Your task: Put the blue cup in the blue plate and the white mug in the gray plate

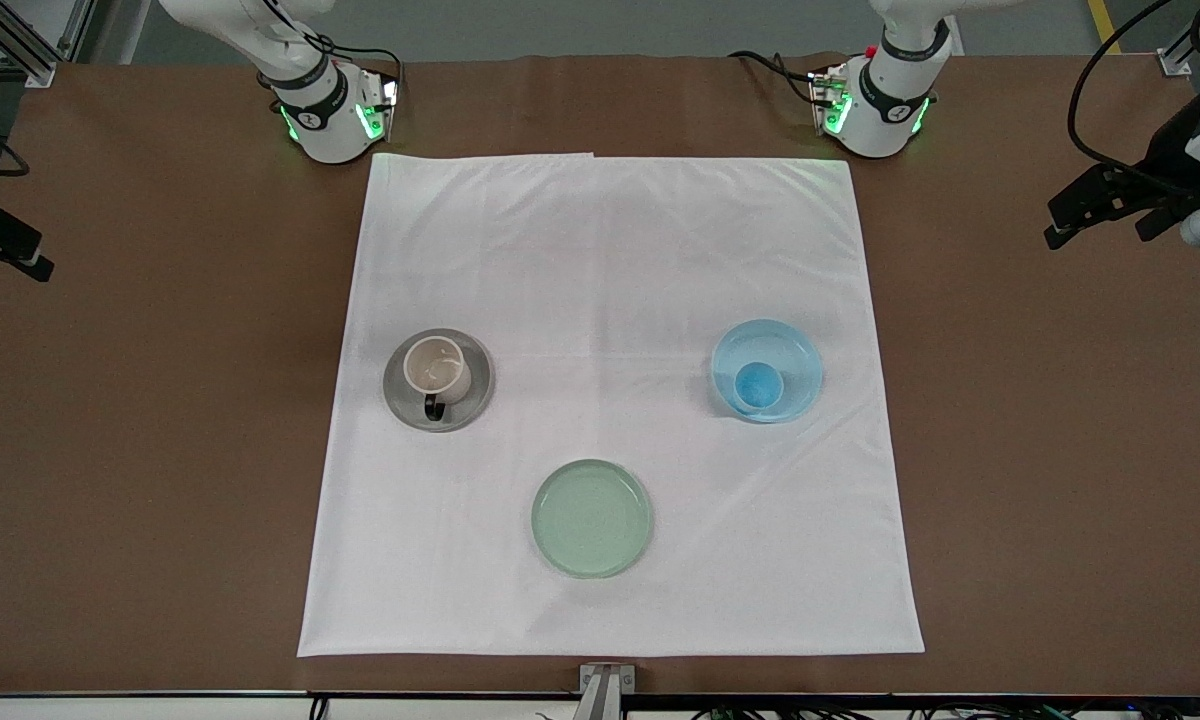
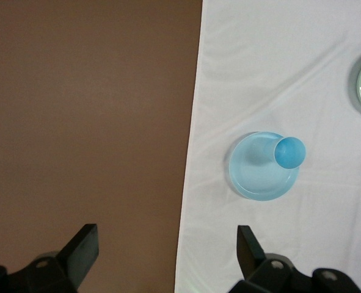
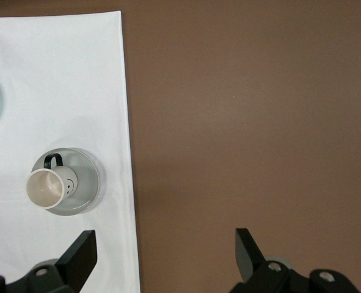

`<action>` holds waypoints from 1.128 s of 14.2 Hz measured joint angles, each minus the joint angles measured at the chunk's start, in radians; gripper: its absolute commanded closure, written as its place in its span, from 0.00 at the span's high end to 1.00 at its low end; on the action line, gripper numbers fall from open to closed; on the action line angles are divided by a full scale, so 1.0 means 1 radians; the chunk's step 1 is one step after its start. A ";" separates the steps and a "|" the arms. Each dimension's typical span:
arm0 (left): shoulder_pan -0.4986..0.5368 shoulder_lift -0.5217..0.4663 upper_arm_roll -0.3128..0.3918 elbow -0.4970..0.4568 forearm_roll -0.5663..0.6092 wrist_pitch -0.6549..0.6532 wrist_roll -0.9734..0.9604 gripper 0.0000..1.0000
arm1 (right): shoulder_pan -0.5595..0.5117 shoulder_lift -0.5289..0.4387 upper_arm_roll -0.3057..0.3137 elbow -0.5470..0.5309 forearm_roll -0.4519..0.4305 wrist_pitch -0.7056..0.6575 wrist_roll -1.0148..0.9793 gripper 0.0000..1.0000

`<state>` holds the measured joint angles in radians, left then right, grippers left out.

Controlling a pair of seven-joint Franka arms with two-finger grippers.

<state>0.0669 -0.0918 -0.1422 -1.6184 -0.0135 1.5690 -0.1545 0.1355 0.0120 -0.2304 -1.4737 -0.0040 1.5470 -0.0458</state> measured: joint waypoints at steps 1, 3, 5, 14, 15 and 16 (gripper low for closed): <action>0.000 0.000 0.000 0.000 0.000 0.000 0.000 1.00 | 0.000 0.000 0.000 0.000 0.000 0.000 0.000 1.00; 0.000 0.000 -0.004 0.000 0.000 0.000 0.000 1.00 | 0.000 0.000 0.000 0.000 0.000 0.000 0.000 1.00; -0.002 0.000 -0.011 -0.001 0.000 0.000 0.000 1.00 | 0.000 0.000 0.001 0.000 0.000 0.000 0.000 1.00; -0.002 0.011 -0.013 0.009 0.000 0.000 0.000 1.00 | 0.000 0.000 0.000 0.000 0.001 0.001 0.000 1.00; -0.002 0.016 -0.013 0.010 0.000 0.000 0.000 1.00 | 0.000 0.000 0.000 0.000 0.001 0.001 0.000 1.00; -0.002 0.021 -0.013 0.010 0.000 0.000 0.000 1.00 | 0.000 0.000 0.000 0.000 0.001 0.001 0.000 1.00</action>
<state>0.0647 -0.0704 -0.1553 -1.6086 -0.0135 1.5691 -0.1541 0.1359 0.0120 -0.2302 -1.4737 -0.0034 1.5484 -0.0459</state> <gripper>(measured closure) 0.000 0.000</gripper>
